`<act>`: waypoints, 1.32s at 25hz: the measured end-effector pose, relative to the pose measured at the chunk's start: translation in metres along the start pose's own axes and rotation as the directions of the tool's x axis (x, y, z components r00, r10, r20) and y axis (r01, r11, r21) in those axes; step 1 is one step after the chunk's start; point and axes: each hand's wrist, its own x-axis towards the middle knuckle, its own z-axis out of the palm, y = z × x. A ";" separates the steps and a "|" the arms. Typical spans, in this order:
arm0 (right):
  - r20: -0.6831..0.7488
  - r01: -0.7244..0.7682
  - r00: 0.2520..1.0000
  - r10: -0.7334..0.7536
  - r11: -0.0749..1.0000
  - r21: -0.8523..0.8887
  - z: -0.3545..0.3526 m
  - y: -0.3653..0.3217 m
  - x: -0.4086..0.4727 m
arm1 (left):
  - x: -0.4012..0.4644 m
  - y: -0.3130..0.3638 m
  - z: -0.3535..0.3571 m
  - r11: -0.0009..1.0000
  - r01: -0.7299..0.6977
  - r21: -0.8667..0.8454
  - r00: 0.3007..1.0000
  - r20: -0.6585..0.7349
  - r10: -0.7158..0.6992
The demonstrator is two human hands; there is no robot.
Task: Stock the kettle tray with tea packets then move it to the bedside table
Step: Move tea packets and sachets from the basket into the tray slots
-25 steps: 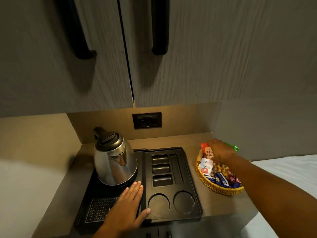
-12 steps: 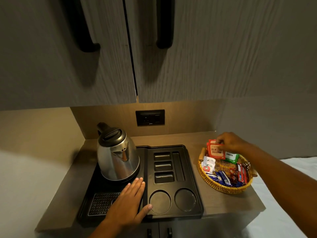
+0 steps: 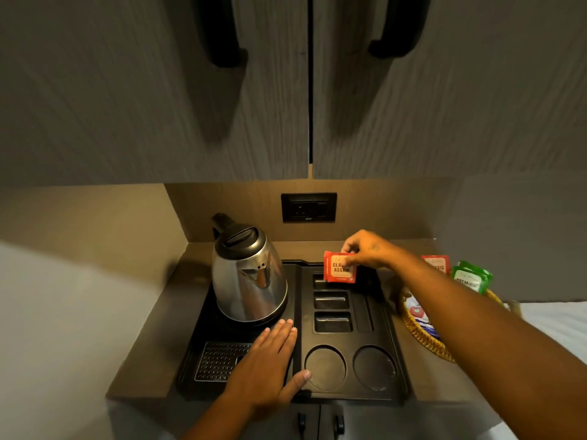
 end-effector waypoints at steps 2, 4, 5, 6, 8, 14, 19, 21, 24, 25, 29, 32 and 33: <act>-0.006 -0.031 1.000 0.031 0.999 0.011 0.018 0.000 0.019 | 0.001 0.000 0.000 1.000 0.001 -0.020 1.000 0.002 -0.001; -0.004 -0.070 0.998 0.070 0.997 0.012 0.029 0.003 0.032 | 0.001 0.000 0.000 0.999 0.004 -0.035 1.000 -0.002 -0.004; -0.006 -0.084 0.996 0.084 0.996 0.003 0.033 0.005 0.036 | 0.001 0.000 0.000 0.999 0.004 -0.037 1.000 -0.001 -0.004; -0.010 -0.091 0.996 0.091 0.996 -0.021 0.037 0.007 0.040 | 0.001 -0.001 0.000 0.999 0.006 -0.038 1.000 0.002 -0.006; -0.031 -0.096 0.995 0.094 0.992 -0.084 0.045 0.011 0.044 | 0.001 -0.001 0.001 0.999 0.009 -0.039 1.000 0.007 -0.009; -0.319 -0.089 0.946 0.060 0.993 -0.078 0.042 0.027 0.011 | 0.000 -0.006 0.002 0.999 0.001 -0.038 1.000 -0.019 -0.001; -0.661 -0.407 0.711 0.238 0.907 -0.111 -0.031 0.137 -0.076 | 0.005 -0.003 0.005 1.000 -0.010 -0.008 1.000 -0.007 0.010; -0.621 -0.590 0.675 0.398 0.797 -0.130 -0.045 0.172 -0.105 | 0.006 -0.003 0.005 1.000 -0.011 0.005 1.000 0.010 0.011; -0.532 -0.661 0.700 0.476 0.715 -0.230 -0.037 0.188 -0.117 | 0.007 -0.004 0.006 1.000 -0.003 0.012 1.000 0.001 0.003; -0.517 -0.658 0.707 0.483 0.717 -0.230 -0.034 0.189 -0.117 | 0.007 -0.004 0.006 1.000 -0.004 0.008 1.000 0.000 0.004; -0.520 -0.652 0.692 0.502 0.744 -0.150 -0.037 0.189 -0.118 | 0.006 -0.003 0.006 1.000 -0.012 0.013 1.000 -0.006 0.012; -0.428 -0.552 0.710 0.559 0.820 0.154 -0.050 0.187 -0.119 | 0.004 -0.002 0.004 1.000 -0.012 0.020 0.999 -0.033 0.013; -0.371 -0.531 0.740 0.561 0.826 0.188 -0.061 0.181 -0.122 | 0.003 -0.002 0.004 1.000 -0.012 0.023 0.999 -0.037 0.013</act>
